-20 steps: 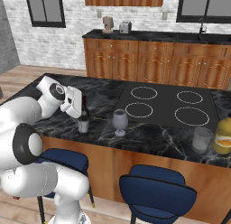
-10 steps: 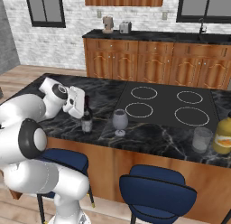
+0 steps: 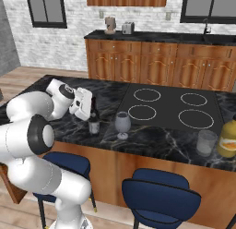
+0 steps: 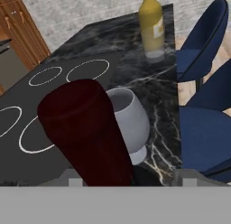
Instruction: There is a wine glass and glass cup on the dining counter. Place the wine bottle next to the wine glass and the juice bottle next to the glass cup.
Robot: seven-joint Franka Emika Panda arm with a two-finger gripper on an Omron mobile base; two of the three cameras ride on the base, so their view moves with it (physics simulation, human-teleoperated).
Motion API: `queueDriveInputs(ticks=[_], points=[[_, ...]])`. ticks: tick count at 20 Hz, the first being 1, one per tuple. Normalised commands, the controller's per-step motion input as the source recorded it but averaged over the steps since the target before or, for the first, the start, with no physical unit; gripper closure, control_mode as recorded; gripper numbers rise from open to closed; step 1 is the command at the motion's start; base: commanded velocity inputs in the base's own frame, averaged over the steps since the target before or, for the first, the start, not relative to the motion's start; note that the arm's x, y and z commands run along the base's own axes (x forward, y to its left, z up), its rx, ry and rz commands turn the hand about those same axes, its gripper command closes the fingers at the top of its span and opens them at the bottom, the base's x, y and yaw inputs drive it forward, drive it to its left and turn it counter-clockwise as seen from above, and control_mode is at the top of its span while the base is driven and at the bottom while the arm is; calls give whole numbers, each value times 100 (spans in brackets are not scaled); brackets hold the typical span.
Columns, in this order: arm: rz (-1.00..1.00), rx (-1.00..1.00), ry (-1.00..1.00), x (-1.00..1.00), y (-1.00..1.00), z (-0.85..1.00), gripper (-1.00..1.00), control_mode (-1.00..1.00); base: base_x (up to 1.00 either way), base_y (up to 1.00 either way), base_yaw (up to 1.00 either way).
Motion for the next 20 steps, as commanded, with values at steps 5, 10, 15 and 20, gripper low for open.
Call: queueDriveInputs(ticks=[5,10,15,20], points=[[-2,0,0,19,-20,-2,100,-100,0,0,0],[0,0,0,10,-21,-6,100,-100,0,0,0],[0,0,0,6,-14,-12,100,-100,0,0,0],[0,0,0,11,-13,-14,100,-100,0,0,0]])
